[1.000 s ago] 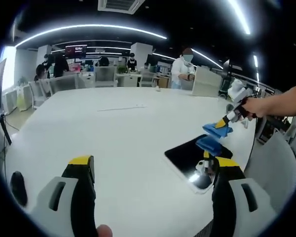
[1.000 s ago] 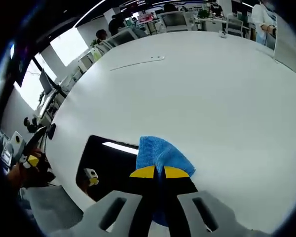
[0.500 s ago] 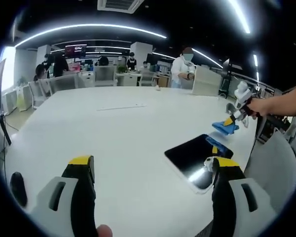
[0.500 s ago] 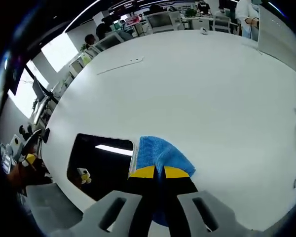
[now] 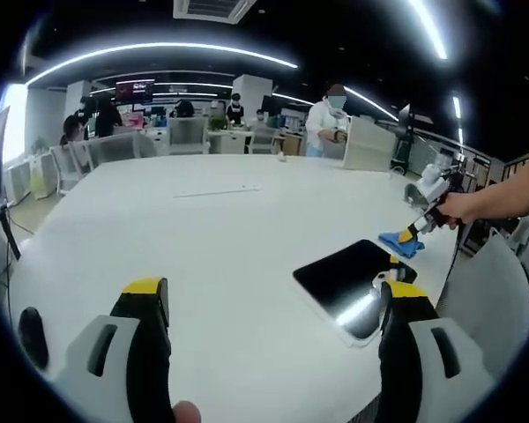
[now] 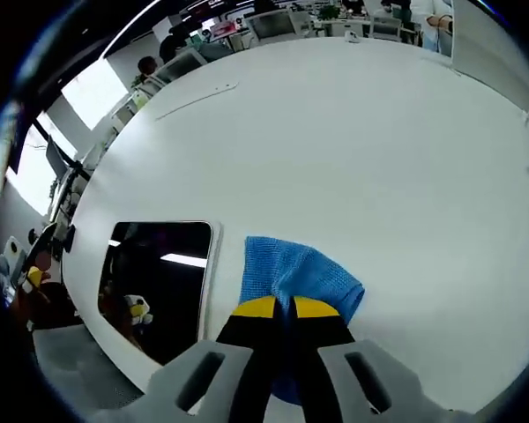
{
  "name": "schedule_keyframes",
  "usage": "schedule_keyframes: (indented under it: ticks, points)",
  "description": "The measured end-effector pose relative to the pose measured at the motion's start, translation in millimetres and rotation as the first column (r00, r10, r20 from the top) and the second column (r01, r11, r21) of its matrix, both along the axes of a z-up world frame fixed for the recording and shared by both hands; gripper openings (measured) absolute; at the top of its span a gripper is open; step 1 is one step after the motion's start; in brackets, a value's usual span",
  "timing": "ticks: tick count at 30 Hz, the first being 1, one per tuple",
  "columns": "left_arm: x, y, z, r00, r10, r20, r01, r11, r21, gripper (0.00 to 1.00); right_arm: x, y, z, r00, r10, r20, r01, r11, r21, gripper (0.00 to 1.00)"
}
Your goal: Wipe the mirror surface with the cleaning cloth until all visible marks leave the cleaned area.
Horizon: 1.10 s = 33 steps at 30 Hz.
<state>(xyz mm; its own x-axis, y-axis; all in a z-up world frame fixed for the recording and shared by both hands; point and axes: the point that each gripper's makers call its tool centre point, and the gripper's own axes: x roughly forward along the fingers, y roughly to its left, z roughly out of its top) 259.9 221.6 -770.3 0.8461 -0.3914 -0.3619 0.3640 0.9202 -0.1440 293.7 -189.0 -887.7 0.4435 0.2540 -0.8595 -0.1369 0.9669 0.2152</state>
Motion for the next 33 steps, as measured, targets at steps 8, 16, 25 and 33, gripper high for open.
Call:
schedule_keyframes:
  ticks: [8,16,25,33]
  points:
    - [-1.5,1,-0.6,1.0,0.006,0.001,-0.006,1.0,-0.004,0.99,0,0,3.0,0.997,0.067,0.028,-0.066,0.998,-0.017,0.01]
    - [-1.4,1,2.7,1.0,0.006,0.008,-0.006,1.0,-0.006,0.99,8,2,27.3,0.986,0.089,0.142,-0.097,0.994,0.051,0.22]
    - [-5.2,5,-4.1,0.999,0.004,-0.046,-0.005,1.0,-0.014,0.99,14,-1,67.0,0.876,0.228,0.425,-0.28,0.958,0.065,0.69]
    - [-6.5,14,-1.1,1.0,-0.002,-0.023,0.001,1.0,-0.015,0.99,-8,-16,82.8,0.817,0.26,0.515,-0.313,0.949,0.018,0.99]
